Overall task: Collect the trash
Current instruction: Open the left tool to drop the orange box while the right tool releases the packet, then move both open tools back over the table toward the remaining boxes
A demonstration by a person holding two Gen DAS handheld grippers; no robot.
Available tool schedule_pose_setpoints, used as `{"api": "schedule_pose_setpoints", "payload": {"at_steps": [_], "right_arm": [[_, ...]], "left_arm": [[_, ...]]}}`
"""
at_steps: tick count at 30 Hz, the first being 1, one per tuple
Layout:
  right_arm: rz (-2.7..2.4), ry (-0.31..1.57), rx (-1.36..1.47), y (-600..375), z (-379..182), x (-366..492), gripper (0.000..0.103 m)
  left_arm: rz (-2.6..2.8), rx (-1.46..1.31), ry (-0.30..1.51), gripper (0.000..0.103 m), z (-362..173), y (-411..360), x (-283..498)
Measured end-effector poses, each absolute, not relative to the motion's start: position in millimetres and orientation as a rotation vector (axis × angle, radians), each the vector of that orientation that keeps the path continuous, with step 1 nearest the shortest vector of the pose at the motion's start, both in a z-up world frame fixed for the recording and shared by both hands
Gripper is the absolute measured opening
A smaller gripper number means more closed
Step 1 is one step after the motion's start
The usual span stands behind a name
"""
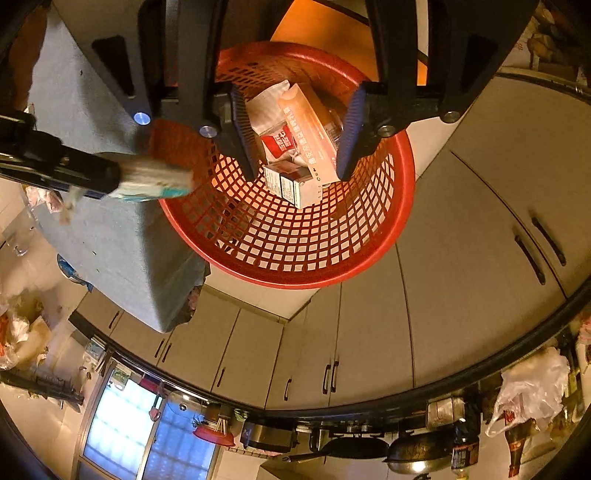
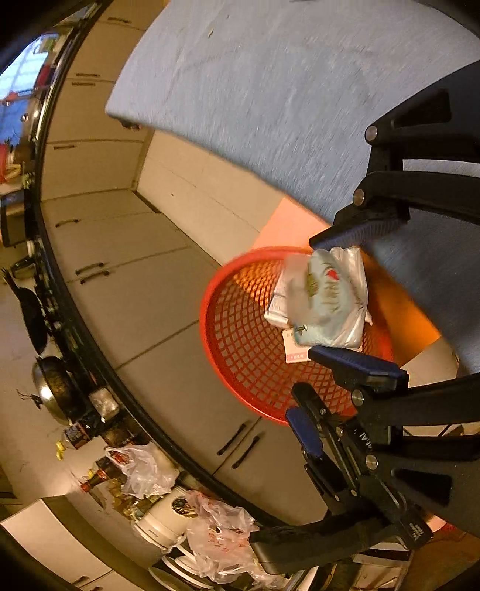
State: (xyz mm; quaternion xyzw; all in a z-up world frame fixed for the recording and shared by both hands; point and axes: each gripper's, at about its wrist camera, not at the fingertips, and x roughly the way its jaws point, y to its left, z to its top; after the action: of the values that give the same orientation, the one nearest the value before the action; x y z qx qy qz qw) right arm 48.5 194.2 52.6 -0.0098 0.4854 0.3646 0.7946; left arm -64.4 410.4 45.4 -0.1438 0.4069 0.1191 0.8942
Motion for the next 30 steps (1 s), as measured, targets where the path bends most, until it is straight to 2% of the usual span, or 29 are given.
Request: {"api": "schedule_pose_setpoints", "payload": {"at_steps": [12,21,30], "right_arm": [[0.608,0.887,-0.115,132.6,67.6,3.9,0.059],[0.533,0.854,-0.085,71.0,70.8,-10.0,0.061],[0.495,0.866,0.017,10.8,68.4,-10.6,0.062]], "left_arm": [[0.213,-0.226,0.803,0.051,61.0,351.9,-80.6],[0.176,-0.164,0.8,0.053,68.3,309.8,-78.7],[0.064,-0.394,0.905,0.054,56.9,312.6,-71.3]]}}
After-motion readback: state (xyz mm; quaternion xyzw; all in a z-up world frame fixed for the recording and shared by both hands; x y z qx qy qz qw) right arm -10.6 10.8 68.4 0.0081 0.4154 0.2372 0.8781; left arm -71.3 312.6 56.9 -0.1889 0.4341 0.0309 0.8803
